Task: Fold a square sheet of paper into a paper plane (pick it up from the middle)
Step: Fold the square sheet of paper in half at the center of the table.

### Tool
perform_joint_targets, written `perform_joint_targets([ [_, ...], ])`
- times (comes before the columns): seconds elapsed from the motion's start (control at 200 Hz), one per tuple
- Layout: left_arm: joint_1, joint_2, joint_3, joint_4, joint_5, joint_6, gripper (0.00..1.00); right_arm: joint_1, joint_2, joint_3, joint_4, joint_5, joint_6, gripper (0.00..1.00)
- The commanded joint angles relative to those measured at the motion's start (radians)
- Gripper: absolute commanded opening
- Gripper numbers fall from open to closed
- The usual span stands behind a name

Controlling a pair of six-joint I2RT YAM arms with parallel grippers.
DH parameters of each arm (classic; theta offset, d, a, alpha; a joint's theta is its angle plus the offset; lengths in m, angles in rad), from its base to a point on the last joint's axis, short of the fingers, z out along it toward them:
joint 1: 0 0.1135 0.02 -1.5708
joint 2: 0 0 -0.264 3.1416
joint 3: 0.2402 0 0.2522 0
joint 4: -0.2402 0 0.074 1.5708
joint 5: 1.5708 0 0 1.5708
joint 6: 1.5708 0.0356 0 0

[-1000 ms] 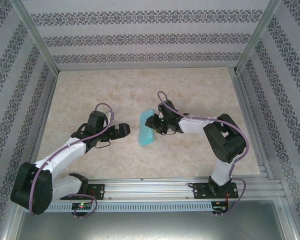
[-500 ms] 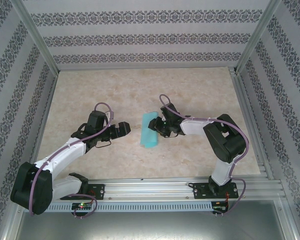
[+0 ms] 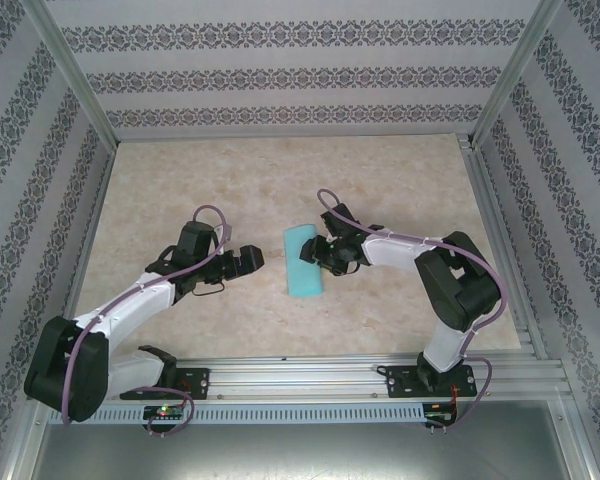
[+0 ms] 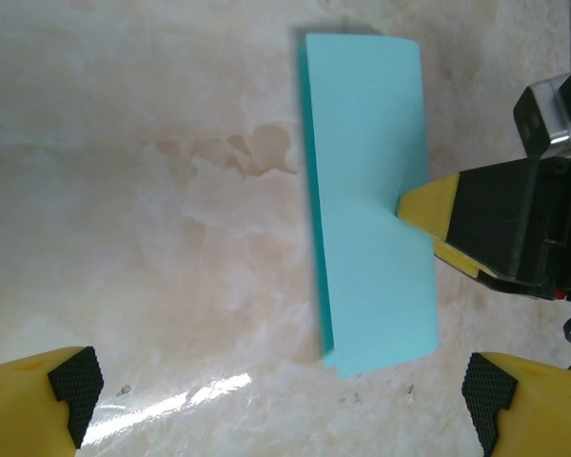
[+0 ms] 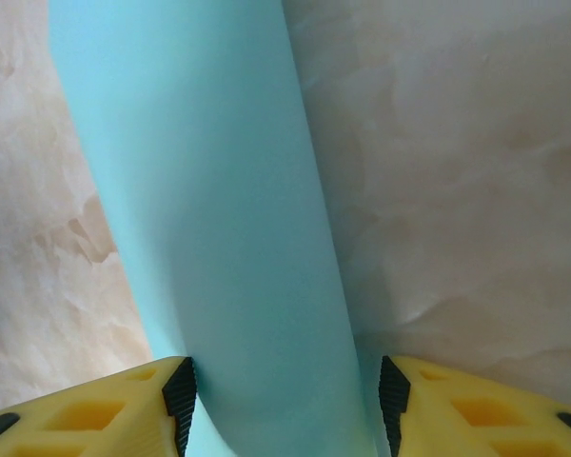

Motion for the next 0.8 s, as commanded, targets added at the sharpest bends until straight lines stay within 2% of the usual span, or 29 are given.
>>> perform_joint_targets([
  [0.0, -0.026, 0.028, 0.046, 0.049, 0.042, -0.011, 0.99, -0.008, -0.020, 0.048, -0.151, 0.083, -0.069, 0.56],
  [0.15, -0.043, 0.069, 0.068, 0.063, 0.040, -0.019, 0.95, -0.014, -0.019, 0.044, -0.160, 0.113, -0.043, 0.56],
  [0.4, -0.060, 0.092, 0.071, 0.091, 0.028, -0.041, 0.95, -0.010, 0.031, 0.052, -0.143, 0.076, -0.042, 0.56],
  [0.515, -0.060, 0.092, 0.070, 0.087, 0.021, -0.039, 0.95, -0.006, 0.035, 0.062, -0.143, 0.072, -0.026, 0.62],
  [0.794, -0.060, 0.095, 0.076, 0.079, 0.019, -0.038, 0.95, 0.014, 0.064, 0.088, -0.151, 0.093, 0.029, 0.67],
])
